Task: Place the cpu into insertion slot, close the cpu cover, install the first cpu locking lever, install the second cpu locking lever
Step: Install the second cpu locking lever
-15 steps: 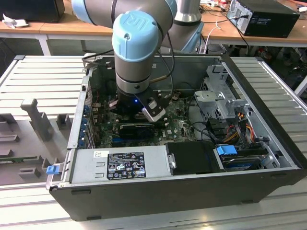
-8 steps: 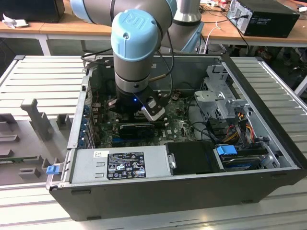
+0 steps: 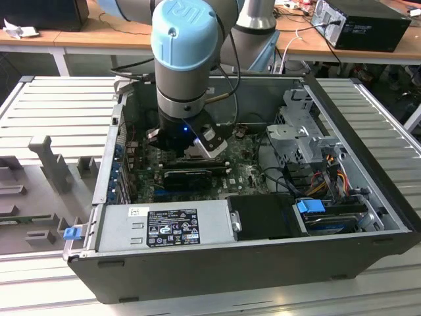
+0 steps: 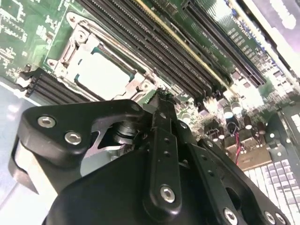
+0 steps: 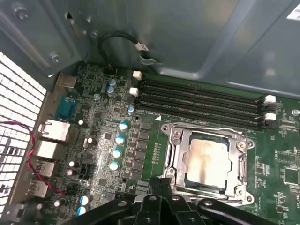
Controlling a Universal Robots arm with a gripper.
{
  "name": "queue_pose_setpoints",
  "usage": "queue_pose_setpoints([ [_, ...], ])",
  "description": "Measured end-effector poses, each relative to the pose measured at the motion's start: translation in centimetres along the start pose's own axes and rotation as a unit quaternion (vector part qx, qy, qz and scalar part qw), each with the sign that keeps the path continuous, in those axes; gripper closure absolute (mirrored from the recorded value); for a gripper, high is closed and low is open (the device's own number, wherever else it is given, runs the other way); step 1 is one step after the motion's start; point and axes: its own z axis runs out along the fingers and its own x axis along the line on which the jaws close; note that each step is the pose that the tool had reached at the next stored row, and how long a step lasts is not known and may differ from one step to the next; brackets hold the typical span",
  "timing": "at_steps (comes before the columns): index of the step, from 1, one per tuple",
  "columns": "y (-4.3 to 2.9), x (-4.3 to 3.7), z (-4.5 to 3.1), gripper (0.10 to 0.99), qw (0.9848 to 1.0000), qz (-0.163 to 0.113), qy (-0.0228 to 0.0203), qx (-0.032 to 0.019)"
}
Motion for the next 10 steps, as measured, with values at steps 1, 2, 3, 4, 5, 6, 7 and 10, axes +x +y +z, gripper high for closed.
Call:
queue_pose_setpoints([
  [1,0.10,-0.01,-0.31,0.980,1.0000,0.000,0.0000,0.0000],
  [2,0.15,-0.02,-0.44,0.980,1.0000,0.000,0.0001,0.0000],
  [3,0.21,-0.03,-0.64,0.980,1.0000,0.000,0.0001,0.0000],
  [4,0.26,-0.04,-0.78,0.980,1.0000,0.000,0.0002,0.0001],
  [5,0.31,-0.04,-0.88,0.980,1.0000,0.000,0.0002,0.0001],
  [6,0.38,-0.05,-1.11,0.980,1.0000,0.000,0.0002,0.0002],
  [7,0.43,-0.05,-1.27,0.980,1.0000,0.000,0.0002,0.0003],
  [10,0.49,-0.06,-1.44,0.980,1.0000,0.000,0.0001,0.0001],
])
